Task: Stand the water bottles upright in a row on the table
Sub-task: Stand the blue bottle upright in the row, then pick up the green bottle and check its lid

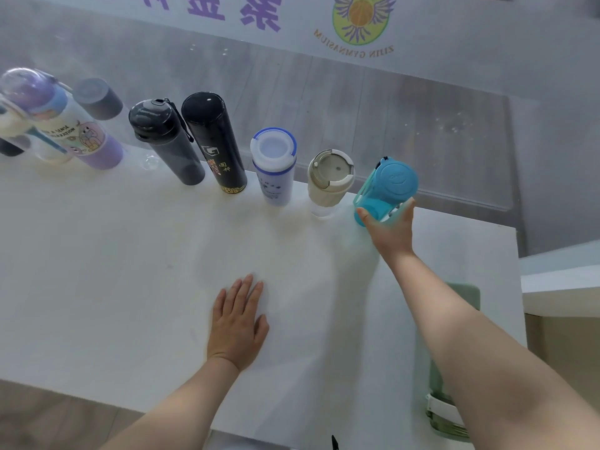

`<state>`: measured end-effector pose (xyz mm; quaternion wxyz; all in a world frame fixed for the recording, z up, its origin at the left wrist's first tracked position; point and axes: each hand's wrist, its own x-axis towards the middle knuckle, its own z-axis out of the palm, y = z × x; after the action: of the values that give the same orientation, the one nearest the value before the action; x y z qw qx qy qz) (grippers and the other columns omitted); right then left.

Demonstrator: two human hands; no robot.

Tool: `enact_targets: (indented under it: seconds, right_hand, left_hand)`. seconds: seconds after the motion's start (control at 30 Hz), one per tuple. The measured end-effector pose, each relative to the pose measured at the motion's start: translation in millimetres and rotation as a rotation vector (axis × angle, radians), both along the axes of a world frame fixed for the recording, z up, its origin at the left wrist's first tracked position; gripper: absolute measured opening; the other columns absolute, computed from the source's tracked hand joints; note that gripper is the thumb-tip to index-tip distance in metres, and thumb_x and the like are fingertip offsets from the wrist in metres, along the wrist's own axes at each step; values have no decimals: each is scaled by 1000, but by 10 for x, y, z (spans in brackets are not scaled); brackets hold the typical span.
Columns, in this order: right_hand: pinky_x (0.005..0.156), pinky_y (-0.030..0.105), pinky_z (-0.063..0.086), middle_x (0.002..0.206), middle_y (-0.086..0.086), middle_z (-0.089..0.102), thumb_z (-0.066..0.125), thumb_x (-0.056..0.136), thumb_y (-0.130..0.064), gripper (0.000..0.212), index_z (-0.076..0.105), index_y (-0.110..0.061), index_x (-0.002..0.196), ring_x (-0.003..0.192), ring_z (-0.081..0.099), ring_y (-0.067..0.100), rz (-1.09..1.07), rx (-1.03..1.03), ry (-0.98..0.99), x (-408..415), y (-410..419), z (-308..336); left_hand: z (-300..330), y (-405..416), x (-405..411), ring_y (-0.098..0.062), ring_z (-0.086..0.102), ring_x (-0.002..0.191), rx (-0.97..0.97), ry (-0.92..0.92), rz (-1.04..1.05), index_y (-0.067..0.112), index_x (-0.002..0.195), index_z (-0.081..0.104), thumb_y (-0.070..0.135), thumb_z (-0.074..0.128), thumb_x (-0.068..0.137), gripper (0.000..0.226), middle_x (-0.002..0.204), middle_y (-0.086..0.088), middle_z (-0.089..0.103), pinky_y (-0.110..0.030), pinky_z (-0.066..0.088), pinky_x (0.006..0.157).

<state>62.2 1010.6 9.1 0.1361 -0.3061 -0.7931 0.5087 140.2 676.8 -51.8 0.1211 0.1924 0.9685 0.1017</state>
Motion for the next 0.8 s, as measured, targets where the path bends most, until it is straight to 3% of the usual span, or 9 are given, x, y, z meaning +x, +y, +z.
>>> enact_targets:
  seconds: [0.17,0.37,0.53,0.67,0.8]
  right_hand:
    - [103,43,42,138,10,40,75,78,-40,83,26,-16,140,123,45,25,9,11,-155,333,21,61]
    - [102,35,40,137,6,46,63,90,-22,57,33,-18,138,123,46,22,60,78,-189,1258,24,315]
    - [97,29,36,131,6,50,64,86,-11,53,42,-16,134,120,47,21,46,277,-196,2138,65,423]
    - [95,28,34,129,8,46,63,87,-7,55,39,-12,136,114,37,10,8,275,-228,2745,49,440]
    - [104,44,42,136,6,41,68,86,-22,64,32,-15,139,127,37,19,-55,202,-314,3225,15,344]
  left_hand:
    - [17,-8,5,-22,24,144,6,-16,-1,19,147,33,37,34,87,62,156,-4,30,-42,11,118]
    - [53,11,-1,-20,24,142,26,-24,31,20,144,36,39,32,85,62,154,-4,34,-40,9,118]
    - [66,138,18,-29,34,137,79,-40,100,13,139,43,38,33,78,67,149,-11,40,-40,14,114]
    - [146,429,166,-23,38,128,163,-43,-92,13,131,52,30,38,75,60,137,-12,52,-36,19,111]
    - [177,853,384,-26,47,127,247,-121,-307,16,129,53,27,43,75,56,137,-8,53,-38,31,107]
